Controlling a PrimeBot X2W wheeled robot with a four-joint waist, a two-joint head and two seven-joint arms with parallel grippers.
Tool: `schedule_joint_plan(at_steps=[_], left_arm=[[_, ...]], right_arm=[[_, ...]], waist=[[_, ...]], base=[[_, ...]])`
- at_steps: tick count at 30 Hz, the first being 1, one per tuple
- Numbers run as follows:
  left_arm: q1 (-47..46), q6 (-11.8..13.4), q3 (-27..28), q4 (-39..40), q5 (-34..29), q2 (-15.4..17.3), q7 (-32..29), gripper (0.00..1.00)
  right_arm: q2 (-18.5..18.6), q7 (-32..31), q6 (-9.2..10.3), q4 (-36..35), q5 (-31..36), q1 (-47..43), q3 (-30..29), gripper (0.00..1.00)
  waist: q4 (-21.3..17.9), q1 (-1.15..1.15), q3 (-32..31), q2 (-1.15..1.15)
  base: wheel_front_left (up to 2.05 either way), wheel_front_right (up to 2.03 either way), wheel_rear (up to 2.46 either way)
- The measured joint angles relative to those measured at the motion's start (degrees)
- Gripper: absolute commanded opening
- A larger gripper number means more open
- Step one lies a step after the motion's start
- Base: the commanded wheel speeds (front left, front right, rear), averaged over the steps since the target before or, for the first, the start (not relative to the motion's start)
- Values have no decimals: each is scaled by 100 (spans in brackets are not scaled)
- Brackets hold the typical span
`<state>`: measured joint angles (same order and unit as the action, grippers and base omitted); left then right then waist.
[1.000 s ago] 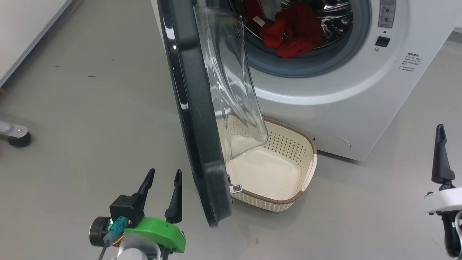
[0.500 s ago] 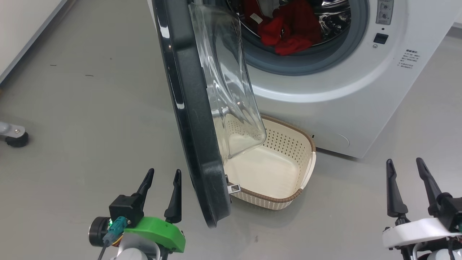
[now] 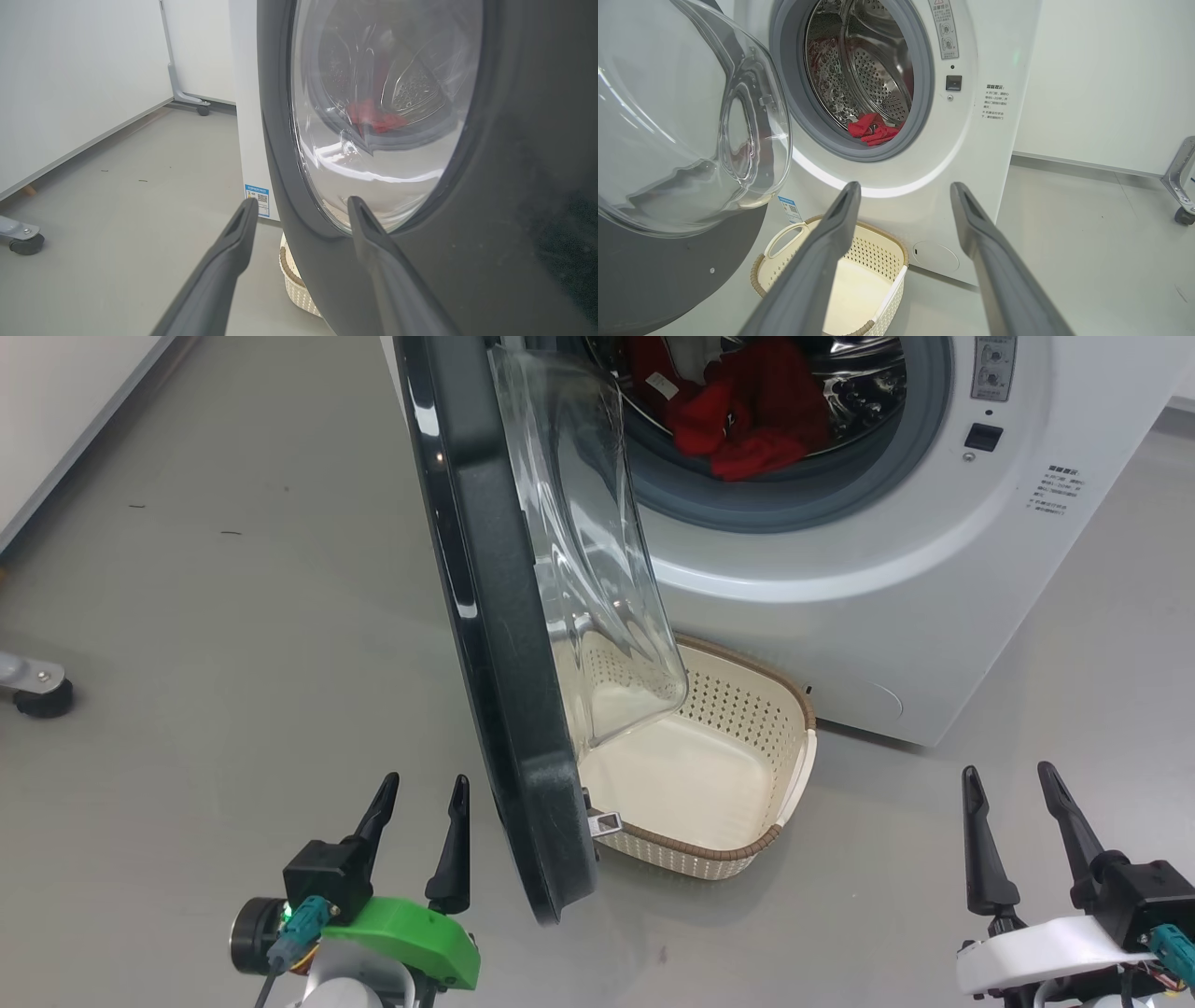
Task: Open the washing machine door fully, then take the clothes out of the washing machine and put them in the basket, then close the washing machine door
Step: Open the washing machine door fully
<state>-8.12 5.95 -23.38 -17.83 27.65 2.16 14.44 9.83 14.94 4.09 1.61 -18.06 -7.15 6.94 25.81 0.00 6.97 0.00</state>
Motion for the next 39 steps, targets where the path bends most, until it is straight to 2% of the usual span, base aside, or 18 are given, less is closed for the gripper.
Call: schedule_joint_plan(at_steps=[16,17,18,19,21,22,32,39], left_arm=[[0,5,-57,-32,0,0,0,100],[0,5,-60,-36,0,0,0,93],[0,7,-63,-41,0,0,0,64],[0,7,-65,-44,0,0,0,42],[0,7,-70,-53,0,0,0,12],[0,7,-71,-56,0,1,0,0],[0,10,-60,-75,0,1,0,0],[-3,26,158,147,-1,0,0,0]], right_arm=[[-223,0,-168,53,130,-21,-244,100],[-233,0,-175,56,145,-21,-255,100],[-244,-1,-211,57,151,-21,-269,100],[-253,0,-229,59,152,-21,-279,100],[-265,0,-253,70,154,-21,-296,100],[-274,0,-265,71,164,-21,-304,100],[-386,0,-464,141,218,-42,-349,100],[-433,-1,-583,159,314,-46,-356,100]], waist=[[18,0,-30,0],[20,0,-33,0],[22,0,-35,0],[24,0,-37,0],[28,0,-41,0],[29,0,-43,0],[51,0,-80,0],[77,0,-78,0]], base=[[0,0,0],[0,0,0],[0,0,0],[0,0,0],[0,0,0],[0,0,0],[0,0,0],[0,0,0]])
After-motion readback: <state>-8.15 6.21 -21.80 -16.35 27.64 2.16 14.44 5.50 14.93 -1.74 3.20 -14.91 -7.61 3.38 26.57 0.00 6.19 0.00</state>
